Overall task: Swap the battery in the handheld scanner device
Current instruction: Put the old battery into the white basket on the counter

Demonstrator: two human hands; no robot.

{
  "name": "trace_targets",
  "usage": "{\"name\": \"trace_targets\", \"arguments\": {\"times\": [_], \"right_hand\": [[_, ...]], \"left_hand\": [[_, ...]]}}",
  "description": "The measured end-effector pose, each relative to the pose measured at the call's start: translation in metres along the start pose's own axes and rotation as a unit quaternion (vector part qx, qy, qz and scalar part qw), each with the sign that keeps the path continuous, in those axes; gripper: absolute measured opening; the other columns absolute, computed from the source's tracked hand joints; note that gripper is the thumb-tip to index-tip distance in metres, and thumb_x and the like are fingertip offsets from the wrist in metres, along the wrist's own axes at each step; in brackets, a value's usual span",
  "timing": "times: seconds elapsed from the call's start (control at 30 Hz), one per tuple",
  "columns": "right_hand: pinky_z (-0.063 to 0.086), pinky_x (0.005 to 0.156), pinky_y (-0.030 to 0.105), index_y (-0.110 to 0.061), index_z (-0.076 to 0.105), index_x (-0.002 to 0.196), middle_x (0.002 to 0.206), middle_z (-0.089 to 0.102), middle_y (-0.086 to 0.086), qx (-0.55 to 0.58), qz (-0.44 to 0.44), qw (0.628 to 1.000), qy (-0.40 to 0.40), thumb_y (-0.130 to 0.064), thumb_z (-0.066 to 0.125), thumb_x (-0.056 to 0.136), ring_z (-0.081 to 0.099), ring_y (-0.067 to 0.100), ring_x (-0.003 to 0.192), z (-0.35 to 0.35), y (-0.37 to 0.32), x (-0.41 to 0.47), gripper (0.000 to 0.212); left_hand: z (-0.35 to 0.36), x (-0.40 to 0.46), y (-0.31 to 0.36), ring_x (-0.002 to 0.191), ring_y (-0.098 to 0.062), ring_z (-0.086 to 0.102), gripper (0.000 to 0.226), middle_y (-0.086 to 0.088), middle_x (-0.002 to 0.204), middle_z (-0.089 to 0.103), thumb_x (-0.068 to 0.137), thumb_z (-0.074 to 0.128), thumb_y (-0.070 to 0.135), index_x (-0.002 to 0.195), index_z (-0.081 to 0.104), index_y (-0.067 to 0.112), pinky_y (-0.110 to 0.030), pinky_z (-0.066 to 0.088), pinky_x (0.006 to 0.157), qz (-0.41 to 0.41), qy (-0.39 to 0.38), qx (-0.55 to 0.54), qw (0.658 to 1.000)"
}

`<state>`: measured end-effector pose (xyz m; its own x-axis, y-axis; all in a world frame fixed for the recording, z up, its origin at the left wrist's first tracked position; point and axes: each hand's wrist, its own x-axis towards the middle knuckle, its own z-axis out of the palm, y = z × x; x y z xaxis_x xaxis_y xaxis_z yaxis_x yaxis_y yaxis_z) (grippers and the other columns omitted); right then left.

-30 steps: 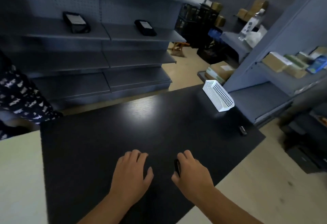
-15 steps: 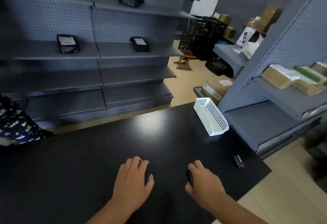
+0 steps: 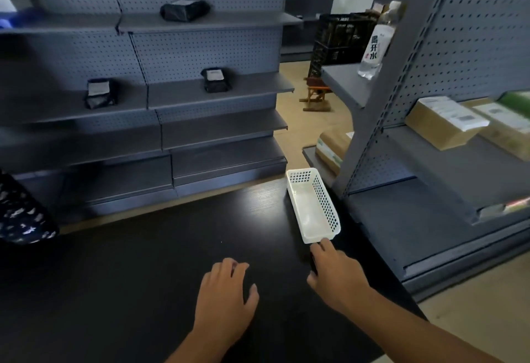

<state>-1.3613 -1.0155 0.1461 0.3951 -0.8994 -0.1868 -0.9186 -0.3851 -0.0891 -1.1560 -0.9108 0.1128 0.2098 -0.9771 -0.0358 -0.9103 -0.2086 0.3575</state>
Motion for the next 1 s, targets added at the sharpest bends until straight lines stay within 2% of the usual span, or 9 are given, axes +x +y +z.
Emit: {"name": "trace_targets", "arguments": {"times": [0.1, 0.23, 0.43, 0.6, 0.67, 0.83, 1.0], "right_hand": [[0.044, 0.066, 0.032, -0.017, 0.049, 0.122, 0.125, 0.048, 0.002, -0.013, 0.000, 1.000, -0.003, -0.033, 0.059, 0.093, 0.062, 0.025, 0.099, -0.003, 0.024, 0.019, 0.035], [0.043, 0.065, 0.031, -0.018, 0.049, 0.121, 0.126, 0.048, 0.002, -0.025, 0.016, 0.999, -0.012, -0.035, 0.058, 0.093, 0.062, 0.024, 0.099, -0.001, 0.049, 0.041, 0.033], [0.058, 0.072, 0.036, -0.020, 0.051, 0.117, 0.123, 0.049, 0.001, -0.010, 0.017, 0.999, -0.027, -0.037, 0.060, 0.092, 0.063, 0.021, 0.093, 0.008, 0.073, 0.084, 0.032], [0.052, 0.068, 0.032, -0.018, 0.051, 0.119, 0.125, 0.049, 0.002, -0.021, -0.022, 0.999, -0.027, -0.034, 0.061, 0.093, 0.063, 0.024, 0.098, 0.020, 0.079, 0.155, 0.033], [0.055, 0.072, 0.034, -0.018, 0.050, 0.119, 0.123, 0.049, 0.002, -0.021, -0.037, 0.999, -0.030, -0.034, 0.061, 0.093, 0.064, 0.024, 0.097, 0.030, 0.079, 0.188, 0.032], [0.057, 0.075, 0.037, -0.016, 0.049, 0.117, 0.119, 0.048, 0.005, -0.016, -0.062, 0.997, -0.041, -0.032, 0.061, 0.094, 0.064, 0.026, 0.092, 0.061, 0.078, 0.250, 0.032], [0.053, 0.073, 0.033, -0.016, 0.049, 0.114, 0.117, 0.049, 0.006, -0.032, -0.051, 0.996, -0.065, -0.029, 0.062, 0.094, 0.065, 0.025, 0.089, 0.092, 0.086, 0.278, 0.028]], "left_hand": [[0.011, 0.022, 0.013, 0.128, -0.011, 0.044, 0.053, 0.008, 0.140, 0.046, 0.097, 0.043, 0.053, 0.145, 0.044, 0.030, -0.029, 0.037, 0.110, 0.002, 0.003, 0.003, 1.000], [0.024, 0.053, 0.022, 0.120, -0.014, 0.053, 0.051, 0.005, 0.130, 0.055, 0.093, 0.050, 0.051, 0.137, 0.056, 0.026, -0.032, 0.043, 0.103, -0.009, 0.002, 0.010, 1.000], [0.037, 0.082, 0.028, 0.125, -0.007, 0.045, 0.052, 0.010, 0.139, 0.048, 0.096, 0.047, 0.053, 0.144, 0.045, 0.032, -0.027, 0.038, 0.108, -0.002, -0.003, -0.028, 1.000], [0.048, 0.101, 0.025, 0.124, -0.010, 0.046, 0.052, 0.008, 0.140, 0.047, 0.097, 0.043, 0.053, 0.145, 0.043, 0.032, -0.028, 0.039, 0.107, -0.037, -0.010, -0.006, 0.999], [0.053, 0.110, 0.025, 0.125, -0.010, 0.046, 0.052, 0.008, 0.139, 0.047, 0.098, 0.043, 0.053, 0.145, 0.043, 0.031, -0.028, 0.039, 0.108, -0.061, -0.013, 0.005, 0.998], [0.066, 0.125, 0.022, 0.113, -0.012, 0.054, 0.049, 0.008, 0.126, 0.056, 0.094, 0.047, 0.051, 0.136, 0.056, 0.028, -0.030, 0.048, 0.098, -0.107, -0.029, 0.031, 0.993], [0.081, 0.139, 0.020, 0.106, -0.016, 0.059, 0.045, 0.005, 0.118, 0.060, 0.090, 0.054, 0.048, 0.127, 0.062, 0.023, -0.033, 0.052, 0.092, -0.132, -0.018, 0.048, 0.990]]}}
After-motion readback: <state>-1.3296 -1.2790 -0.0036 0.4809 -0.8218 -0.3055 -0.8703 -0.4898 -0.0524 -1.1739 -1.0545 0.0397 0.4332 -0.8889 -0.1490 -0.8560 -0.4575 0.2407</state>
